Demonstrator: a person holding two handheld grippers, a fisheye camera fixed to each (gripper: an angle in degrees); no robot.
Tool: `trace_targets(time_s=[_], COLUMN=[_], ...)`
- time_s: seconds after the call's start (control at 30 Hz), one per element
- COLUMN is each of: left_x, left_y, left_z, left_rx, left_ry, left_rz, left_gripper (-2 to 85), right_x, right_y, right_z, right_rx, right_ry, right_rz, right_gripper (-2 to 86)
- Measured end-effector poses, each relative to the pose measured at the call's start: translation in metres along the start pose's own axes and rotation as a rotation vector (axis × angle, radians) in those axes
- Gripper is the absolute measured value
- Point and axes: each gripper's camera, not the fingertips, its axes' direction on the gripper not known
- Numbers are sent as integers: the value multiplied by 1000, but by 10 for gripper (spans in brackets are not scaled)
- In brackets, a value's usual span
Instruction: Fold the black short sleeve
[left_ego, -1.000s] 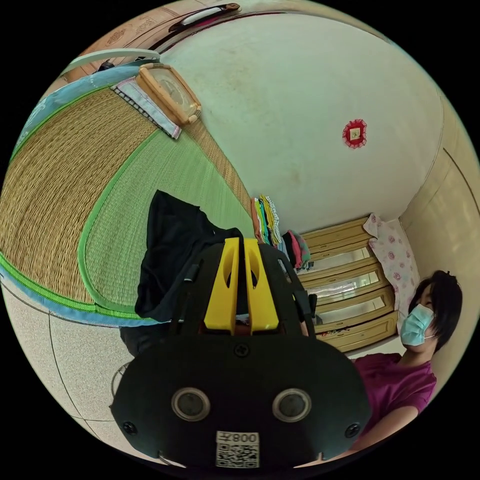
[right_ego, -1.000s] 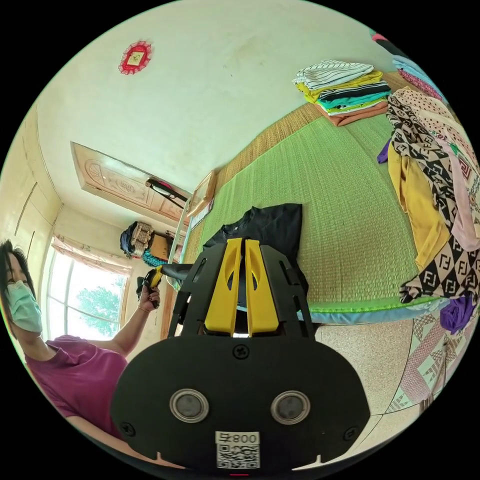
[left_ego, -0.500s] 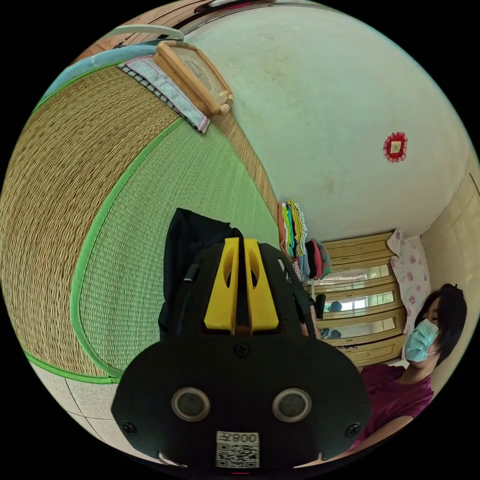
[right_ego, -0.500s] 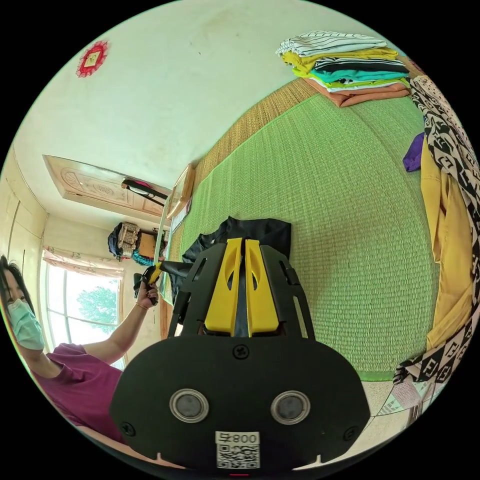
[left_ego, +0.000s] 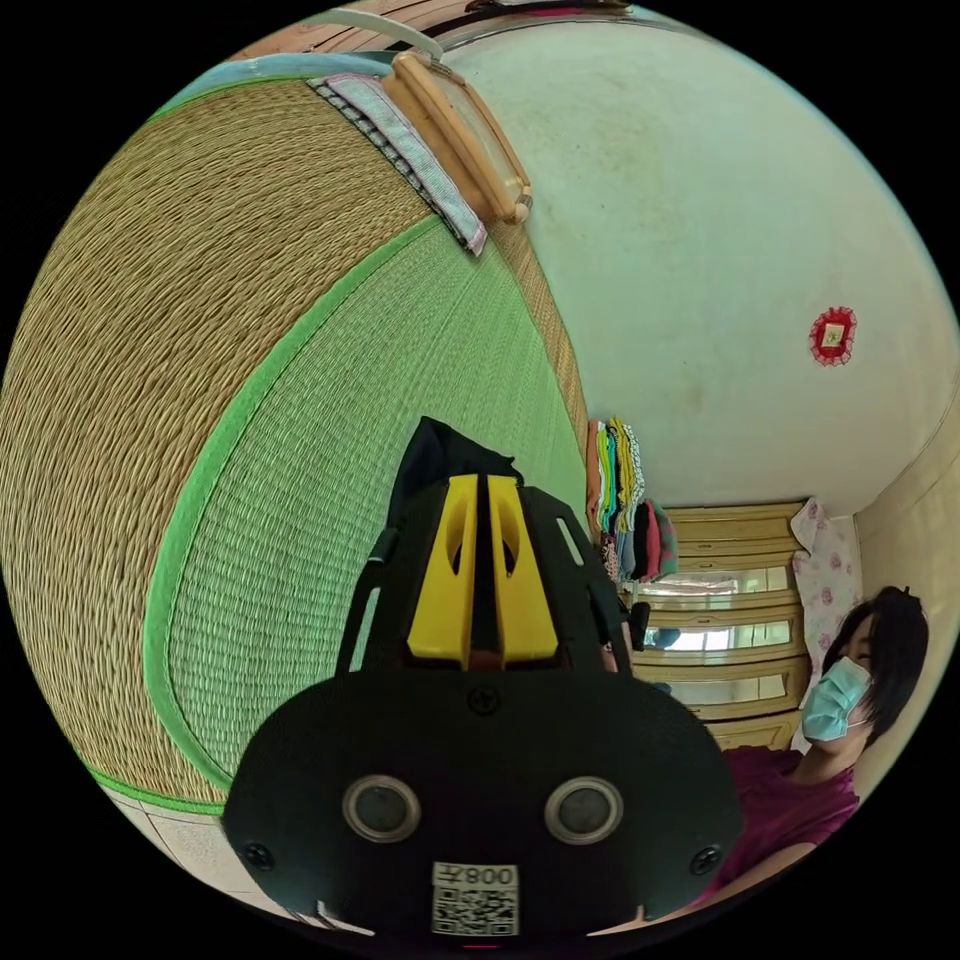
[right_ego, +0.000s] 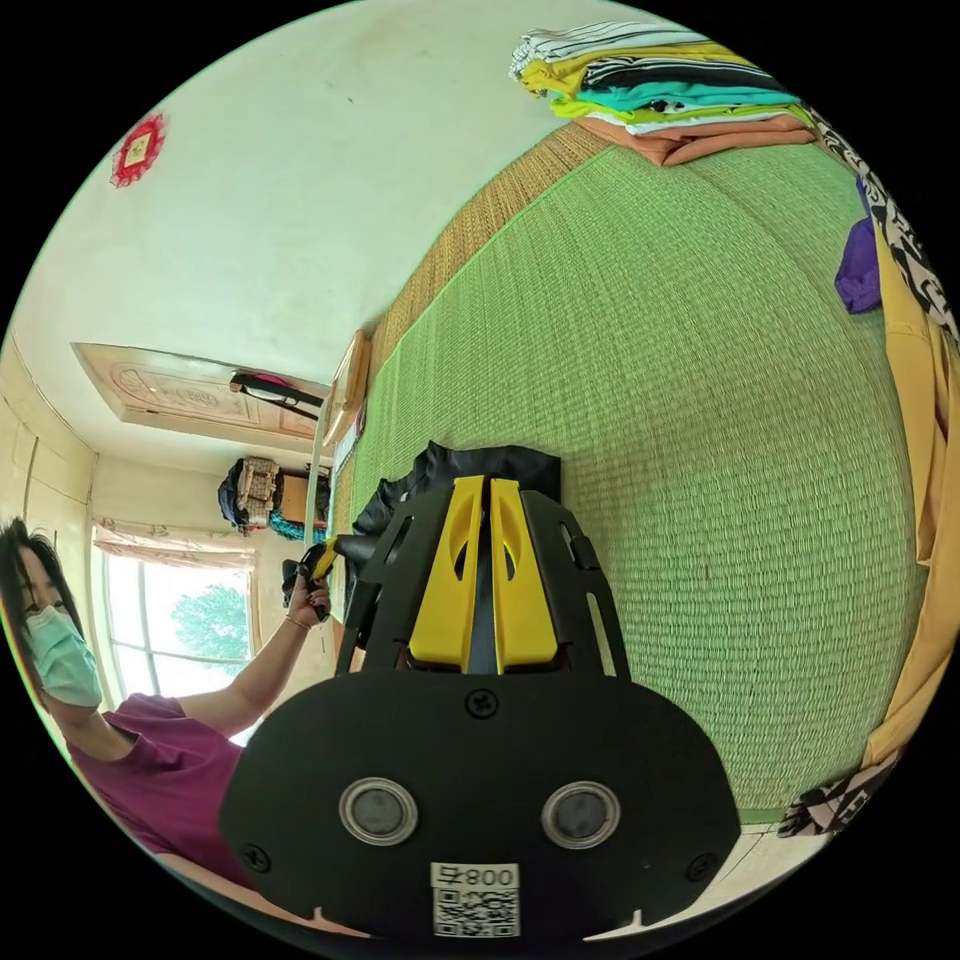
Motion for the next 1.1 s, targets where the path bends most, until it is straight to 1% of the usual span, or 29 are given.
trace_targets(time_s=[0.13, 0.3, 0.47, 0.6, 0.73, 0.87, 1.0, 1.1], left_x=[-35, -73, -115, -124, -119, -126, -140, -146], left_y=[-14, -18, -5, 14, 45, 66, 70, 70], left_z=[5, 0, -21, -26, 11, 60, 89, 102], left_rx=[6, 36, 116, 131, -9, -135, -172, -182], left_ry=[-2, 46, 114, 141, 123, 50, 49, 31], left_rz=[-32, -59, -83, -56, -3, 23, 11, 23], left_gripper=[25, 35, 45, 49, 57, 71, 74, 61], right_x=[15, 28, 34, 38, 30, 4, -16, -22], right_y=[-13, -19, -19, -18, -11, 1, 10, 13], right_z=[10, 16, 14, 9, 11, 45, 91, 113], right_rx=[-1, 22, 59, 109, 128, 12, -126, -181], right_ry=[-31, -72, -79, -76, -81, -32, -2, 24], right_rz=[34, 44, 49, 62, 38, -37, -102, -132], right_gripper=[11, 18, 27, 34, 42, 53, 63, 64])
